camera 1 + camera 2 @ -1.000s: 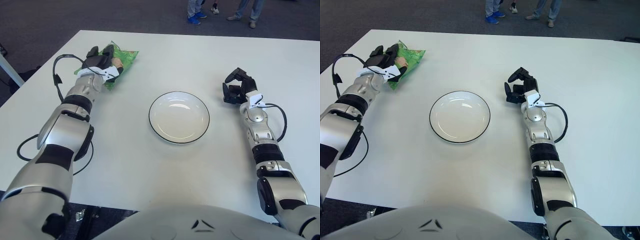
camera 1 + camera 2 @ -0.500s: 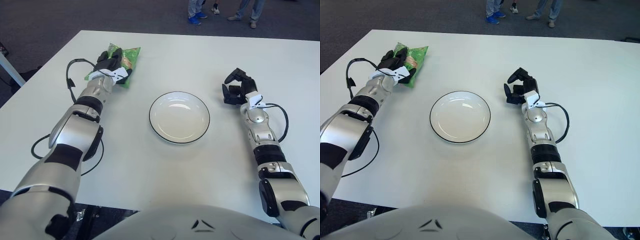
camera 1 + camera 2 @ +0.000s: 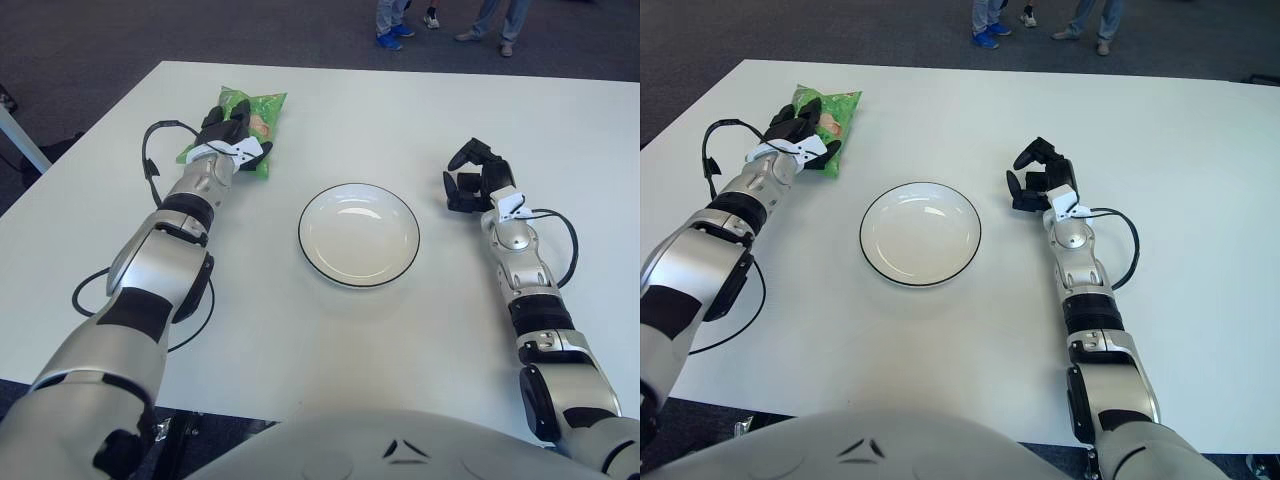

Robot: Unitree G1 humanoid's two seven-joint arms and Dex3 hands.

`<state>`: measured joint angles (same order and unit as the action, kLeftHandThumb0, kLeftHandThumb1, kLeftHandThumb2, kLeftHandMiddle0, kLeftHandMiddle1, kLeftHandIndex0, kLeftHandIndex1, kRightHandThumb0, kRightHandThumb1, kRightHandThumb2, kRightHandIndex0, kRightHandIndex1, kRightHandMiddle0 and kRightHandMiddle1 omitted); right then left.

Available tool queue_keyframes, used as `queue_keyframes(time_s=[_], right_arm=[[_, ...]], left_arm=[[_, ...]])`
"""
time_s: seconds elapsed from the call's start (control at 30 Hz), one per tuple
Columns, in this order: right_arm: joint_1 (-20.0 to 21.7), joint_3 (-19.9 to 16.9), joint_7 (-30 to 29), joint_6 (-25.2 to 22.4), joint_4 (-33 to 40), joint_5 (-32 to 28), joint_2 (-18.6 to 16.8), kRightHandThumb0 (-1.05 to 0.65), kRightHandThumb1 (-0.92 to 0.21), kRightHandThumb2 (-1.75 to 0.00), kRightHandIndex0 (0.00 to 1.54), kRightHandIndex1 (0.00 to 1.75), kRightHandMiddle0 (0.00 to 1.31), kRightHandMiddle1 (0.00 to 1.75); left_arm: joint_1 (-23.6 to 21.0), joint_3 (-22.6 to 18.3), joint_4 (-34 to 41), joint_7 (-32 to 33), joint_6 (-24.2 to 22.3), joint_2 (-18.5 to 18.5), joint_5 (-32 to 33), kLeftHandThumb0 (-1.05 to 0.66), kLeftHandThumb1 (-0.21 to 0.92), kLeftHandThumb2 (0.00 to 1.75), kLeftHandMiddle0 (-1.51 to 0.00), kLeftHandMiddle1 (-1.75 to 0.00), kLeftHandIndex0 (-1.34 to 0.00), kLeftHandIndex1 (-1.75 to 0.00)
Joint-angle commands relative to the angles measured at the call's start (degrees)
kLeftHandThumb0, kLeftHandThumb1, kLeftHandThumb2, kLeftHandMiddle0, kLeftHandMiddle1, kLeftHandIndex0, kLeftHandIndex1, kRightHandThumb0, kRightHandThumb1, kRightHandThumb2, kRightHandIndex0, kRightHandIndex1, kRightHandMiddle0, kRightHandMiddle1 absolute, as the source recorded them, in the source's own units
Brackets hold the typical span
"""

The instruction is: Put the snack into the plate.

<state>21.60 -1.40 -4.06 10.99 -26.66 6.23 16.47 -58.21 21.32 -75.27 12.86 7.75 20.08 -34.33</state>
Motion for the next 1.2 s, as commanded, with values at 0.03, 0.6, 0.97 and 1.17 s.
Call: queue_keyframes(time_s=[0.03,0.6,0.97,1.17], right_arm=[[-3.7,1.61,1.22,-4.05,-2.09,1.96,-0.29,-0.46,-0.4,-1.22,1.3,1.75,0.55,1.75],[-4.03,2.02,1.68,-4.21,-1.0,2.27,0.02,-0.46,-0.4,-1.22,1.31,1.75,0.55,1.75],[-3.78,1.93,1.25,-5.43,-0.36,2.5,-0.3,-0.46,-0.39,-1.23,1.3,1.75,0.56,1.75],[-3.64,1.83,1.09,-5.89,-0.31,2.33,-0.47,-0.46,-0.38,-1.24,1.29,1.75,0.56,1.75]], left_arm=[[0.63,0.9,-1.1,0.43,-1.57,-0.52,-0.71,-1.05,0.92,0.72,0.0,0.0,0.0,-0.15],[1.97,3.74,-0.68,0.31,3.49,1.94,-2.34,-1.03,0.92,0.48,-0.15,-0.1,0.0,-0.7],[8.65,5.18,9.33,-3.15,18.41,12.7,-3.3,-1.05,0.92,0.38,0.0,-0.7,0.0,-0.77],[13.64,5.51,16.44,-4.2,23.07,18.04,-4.4,-1.05,0.92,0.47,0.0,-0.66,0.0,-0.79]])
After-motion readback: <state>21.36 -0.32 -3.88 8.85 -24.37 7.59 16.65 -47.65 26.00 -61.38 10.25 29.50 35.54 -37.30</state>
